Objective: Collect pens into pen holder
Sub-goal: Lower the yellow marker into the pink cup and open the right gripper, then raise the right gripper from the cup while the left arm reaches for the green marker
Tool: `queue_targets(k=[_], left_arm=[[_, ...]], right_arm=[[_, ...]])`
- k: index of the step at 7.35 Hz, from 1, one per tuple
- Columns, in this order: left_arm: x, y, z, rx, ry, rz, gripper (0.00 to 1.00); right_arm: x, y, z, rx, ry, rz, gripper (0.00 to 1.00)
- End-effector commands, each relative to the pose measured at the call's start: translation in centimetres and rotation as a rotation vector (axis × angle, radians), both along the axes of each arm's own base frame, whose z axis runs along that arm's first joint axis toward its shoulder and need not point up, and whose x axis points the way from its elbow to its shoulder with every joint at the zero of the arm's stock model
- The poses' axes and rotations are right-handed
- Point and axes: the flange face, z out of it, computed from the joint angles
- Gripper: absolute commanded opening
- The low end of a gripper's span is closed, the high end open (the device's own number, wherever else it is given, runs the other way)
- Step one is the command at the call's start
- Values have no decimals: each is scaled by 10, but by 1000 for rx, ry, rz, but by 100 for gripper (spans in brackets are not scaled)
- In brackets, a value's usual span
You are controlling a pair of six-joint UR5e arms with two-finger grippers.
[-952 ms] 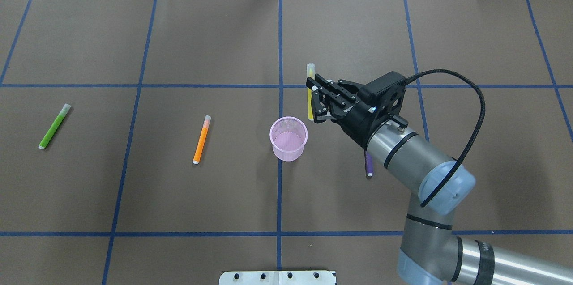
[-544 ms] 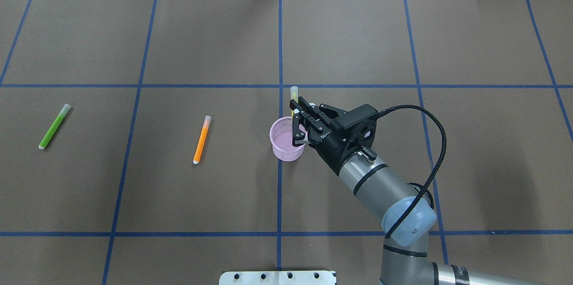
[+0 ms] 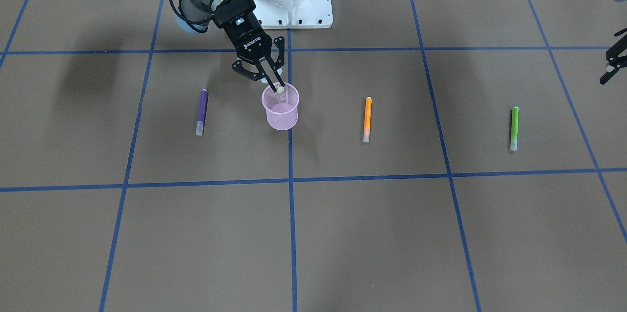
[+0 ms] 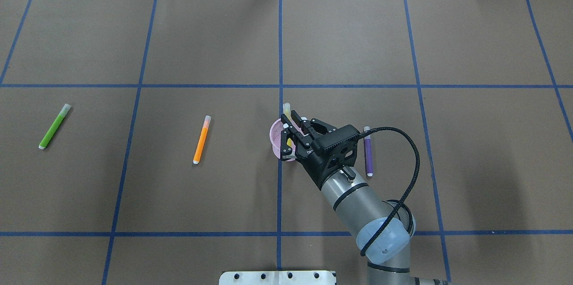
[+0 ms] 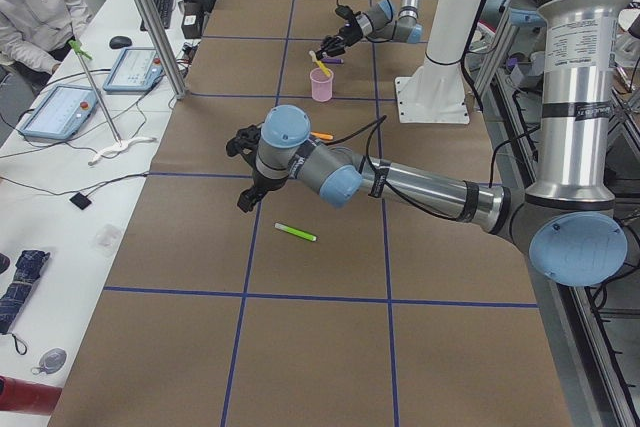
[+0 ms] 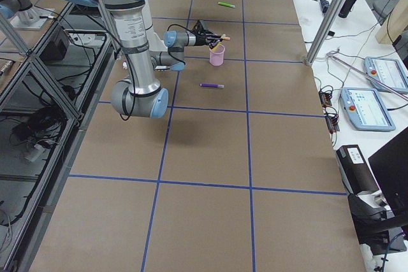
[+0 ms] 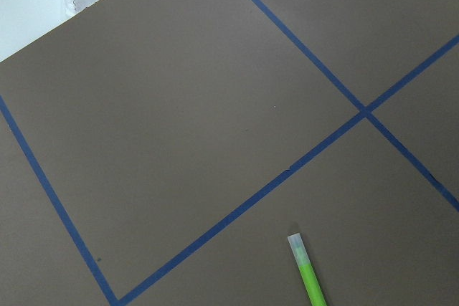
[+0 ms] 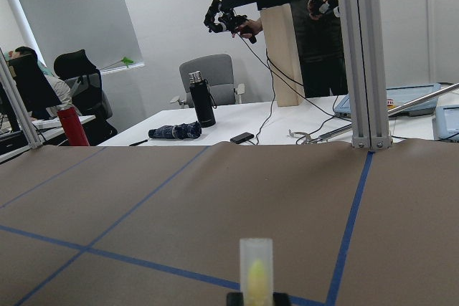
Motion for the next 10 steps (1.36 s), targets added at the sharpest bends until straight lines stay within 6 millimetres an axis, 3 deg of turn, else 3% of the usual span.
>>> queue_targets(k=[1, 3, 4, 6, 8, 9, 10], left_arm=[[0, 0, 0, 0, 0, 0, 100], [0, 0, 0, -1, 1, -1, 100], [1, 0, 1, -36, 13, -22, 100], [45, 2, -1, -127, 42, -1, 100], [87, 6, 2, -176, 23, 3, 100], [111, 6, 20, -241, -19, -31, 100], [136, 5, 44, -270, -87, -71, 100]], right_arm=[[-2, -1, -4, 51, 77, 33, 75], [16, -14, -35, 68, 103, 49, 80], [41, -26, -63, 70, 103, 1, 80], [70, -74, -58, -23, 92, -84, 80], [139, -126, -76, -191, 172, -221, 80], [184, -162, -64, -311, 238, -349, 81], [238, -197, -43, -457, 266, -477, 97]])
